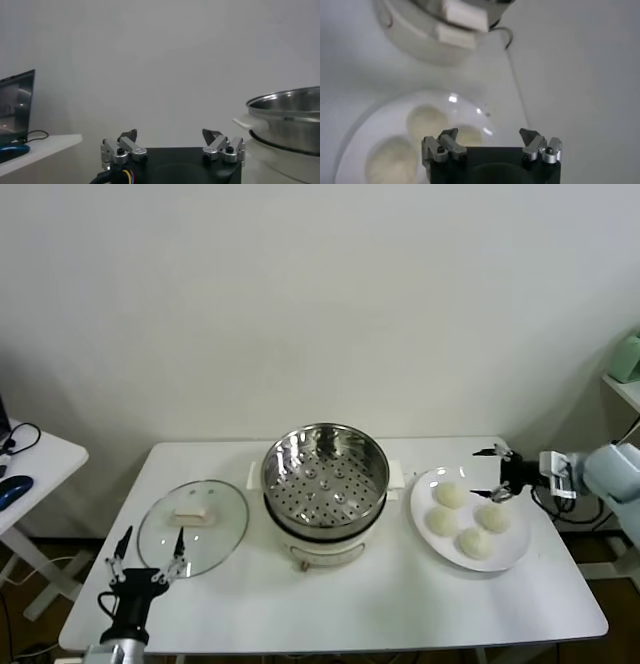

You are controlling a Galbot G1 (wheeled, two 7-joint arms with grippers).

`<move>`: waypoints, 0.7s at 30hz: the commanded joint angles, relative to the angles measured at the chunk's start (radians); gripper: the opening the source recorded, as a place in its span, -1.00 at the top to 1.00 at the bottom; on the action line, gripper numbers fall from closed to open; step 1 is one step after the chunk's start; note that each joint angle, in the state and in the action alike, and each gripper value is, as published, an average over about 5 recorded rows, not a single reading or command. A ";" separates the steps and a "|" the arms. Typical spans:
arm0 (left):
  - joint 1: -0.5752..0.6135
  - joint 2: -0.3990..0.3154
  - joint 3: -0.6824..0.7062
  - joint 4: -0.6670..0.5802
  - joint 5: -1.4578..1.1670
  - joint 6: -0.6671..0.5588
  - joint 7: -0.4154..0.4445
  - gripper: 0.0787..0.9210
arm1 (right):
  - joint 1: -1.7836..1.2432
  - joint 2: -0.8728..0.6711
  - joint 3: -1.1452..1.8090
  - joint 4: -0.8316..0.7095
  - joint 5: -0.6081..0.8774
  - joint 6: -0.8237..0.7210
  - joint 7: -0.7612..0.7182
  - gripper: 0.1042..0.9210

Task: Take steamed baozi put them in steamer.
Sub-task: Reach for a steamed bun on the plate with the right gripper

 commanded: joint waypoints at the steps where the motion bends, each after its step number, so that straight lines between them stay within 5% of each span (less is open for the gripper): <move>1: -0.005 0.003 0.001 0.000 -0.025 0.007 0.011 -0.77 | 0.451 0.113 -0.470 -0.253 -0.117 0.033 -0.221 -0.76; 12: -0.009 0.010 -0.017 -0.001 -0.030 0.023 0.024 -0.77 | 0.344 0.411 -0.426 -0.530 -0.242 0.065 -0.207 -0.76; 21: -0.010 0.011 -0.026 0.011 -0.034 0.019 0.023 -0.77 | 0.251 0.498 -0.378 -0.569 -0.255 0.066 -0.131 -0.76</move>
